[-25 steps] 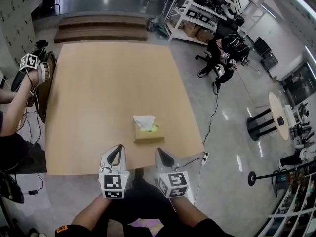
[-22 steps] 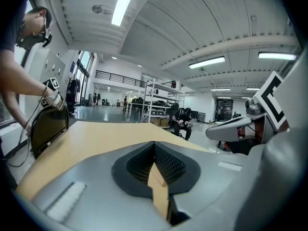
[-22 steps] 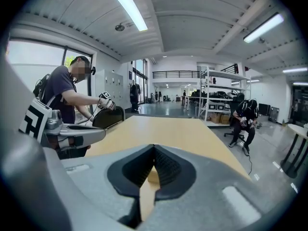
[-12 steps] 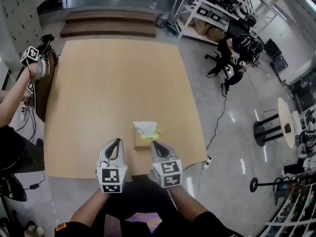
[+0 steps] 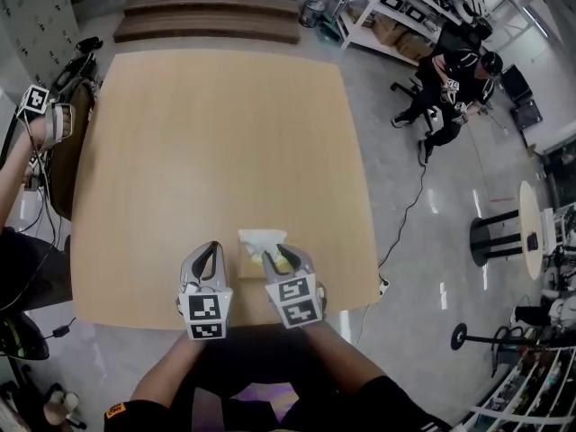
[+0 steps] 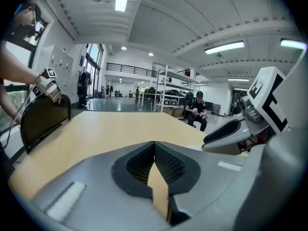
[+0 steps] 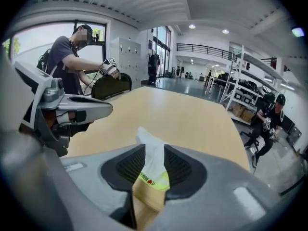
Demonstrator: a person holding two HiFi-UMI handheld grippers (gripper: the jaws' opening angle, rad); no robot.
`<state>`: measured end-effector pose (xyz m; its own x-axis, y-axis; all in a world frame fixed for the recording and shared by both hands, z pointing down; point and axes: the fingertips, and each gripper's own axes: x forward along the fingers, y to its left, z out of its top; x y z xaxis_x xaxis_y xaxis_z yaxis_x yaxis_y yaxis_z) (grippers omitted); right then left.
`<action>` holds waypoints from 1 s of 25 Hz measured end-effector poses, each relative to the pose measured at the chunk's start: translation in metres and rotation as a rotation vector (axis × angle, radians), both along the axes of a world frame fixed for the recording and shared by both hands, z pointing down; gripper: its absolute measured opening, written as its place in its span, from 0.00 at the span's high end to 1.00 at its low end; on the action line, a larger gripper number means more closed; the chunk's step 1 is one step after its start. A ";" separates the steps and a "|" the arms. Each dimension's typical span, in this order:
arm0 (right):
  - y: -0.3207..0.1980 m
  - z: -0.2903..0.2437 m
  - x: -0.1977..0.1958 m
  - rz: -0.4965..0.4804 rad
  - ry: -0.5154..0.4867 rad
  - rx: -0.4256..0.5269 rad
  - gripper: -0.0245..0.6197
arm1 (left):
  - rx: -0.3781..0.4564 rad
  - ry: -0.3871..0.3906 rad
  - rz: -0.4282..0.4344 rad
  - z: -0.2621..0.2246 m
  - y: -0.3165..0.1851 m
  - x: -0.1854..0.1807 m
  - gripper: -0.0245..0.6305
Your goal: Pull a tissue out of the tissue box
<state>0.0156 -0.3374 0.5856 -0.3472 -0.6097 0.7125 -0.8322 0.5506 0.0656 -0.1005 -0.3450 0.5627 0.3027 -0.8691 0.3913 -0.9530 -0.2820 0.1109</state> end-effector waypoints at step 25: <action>-0.005 0.049 -0.012 -0.027 0.060 -0.145 0.96 | -0.093 -0.010 0.050 0.039 -0.009 0.000 0.93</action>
